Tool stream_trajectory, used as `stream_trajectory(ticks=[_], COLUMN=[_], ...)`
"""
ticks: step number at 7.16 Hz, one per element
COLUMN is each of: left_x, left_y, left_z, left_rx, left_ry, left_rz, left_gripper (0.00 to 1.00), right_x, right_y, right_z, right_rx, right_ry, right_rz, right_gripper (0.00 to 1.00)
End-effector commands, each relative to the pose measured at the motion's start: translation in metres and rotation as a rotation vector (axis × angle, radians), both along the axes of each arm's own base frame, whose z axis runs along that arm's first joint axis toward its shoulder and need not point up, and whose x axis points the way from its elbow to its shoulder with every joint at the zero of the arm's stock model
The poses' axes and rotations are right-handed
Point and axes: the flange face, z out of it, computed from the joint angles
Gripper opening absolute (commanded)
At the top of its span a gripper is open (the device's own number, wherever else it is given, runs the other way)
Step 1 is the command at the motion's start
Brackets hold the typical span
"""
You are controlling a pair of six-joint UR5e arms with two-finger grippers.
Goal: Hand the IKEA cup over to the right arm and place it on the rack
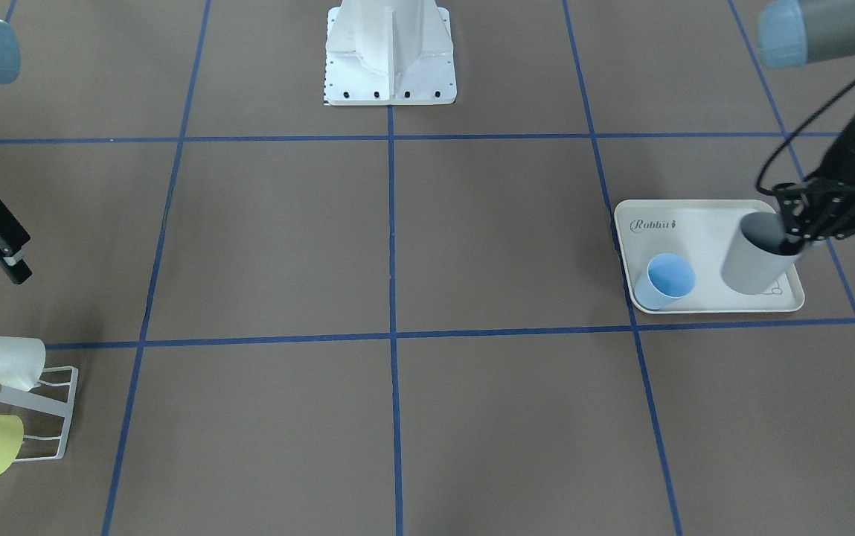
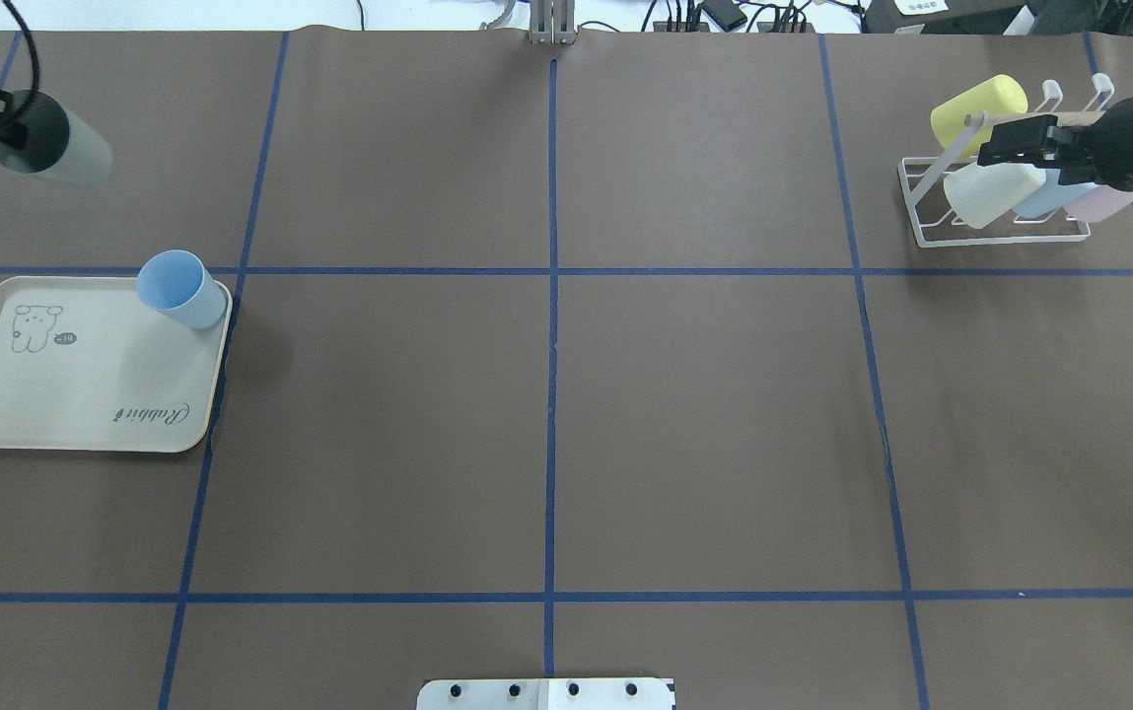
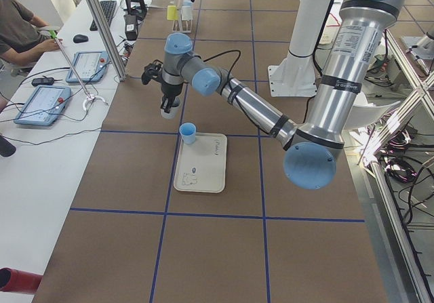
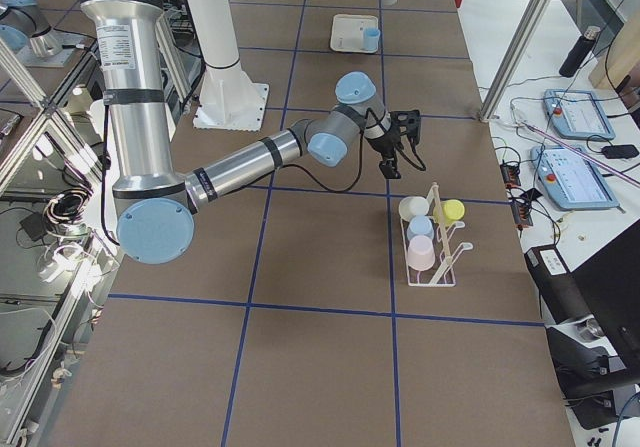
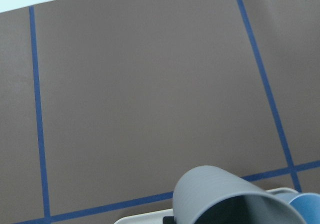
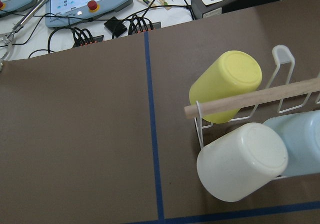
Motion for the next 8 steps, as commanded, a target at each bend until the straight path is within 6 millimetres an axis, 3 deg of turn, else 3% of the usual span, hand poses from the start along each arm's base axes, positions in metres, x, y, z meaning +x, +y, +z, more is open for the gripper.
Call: stream_trajectory(ticks=[1,2,3,5,6,7,8], left_x=[0.086,0.120,0.145,0.147,0.160,0.172,0.177], left_y=[0.040,0.063,0.084,0.084,0.095,0.108,0.116], left_z=[-0.105,-0.144,-0.163,-0.155,-0.150,-0.151,-0.157], left_rx=[-0.078,-0.132,-0.188,-0.296,-0.330,-0.340,-0.339], left_ry=[0.215,0.385,0.603,1.038,1.234,1.369,1.406], left_rz=[-0.022,-0.038,-0.038,-0.074,-0.086,-0.109,-0.105], left_gripper=[0.00,0.00,0.00,0.00,0.00,0.00,0.00], right_x=[-0.021,-0.037,-0.050,-0.073,-0.089,-0.093,-0.091], right_y=[0.025,0.038,0.051,0.073,0.079,0.086,0.096], right_z=[-0.037,-0.058,-0.087,-0.160,-0.201,-0.243,-0.271], right_rx=[-0.030,-0.067,-0.108,-0.182,-0.205,-0.227,-0.247], right_ry=[-0.104,-0.172,-0.262,-0.464,-0.559,-0.657,-0.766], right_rz=[0.004,0.011,0.023,0.024,0.009,0.003,-0.007], right_gripper=[1.00,1.00,1.00,1.00,1.00,1.00,1.00])
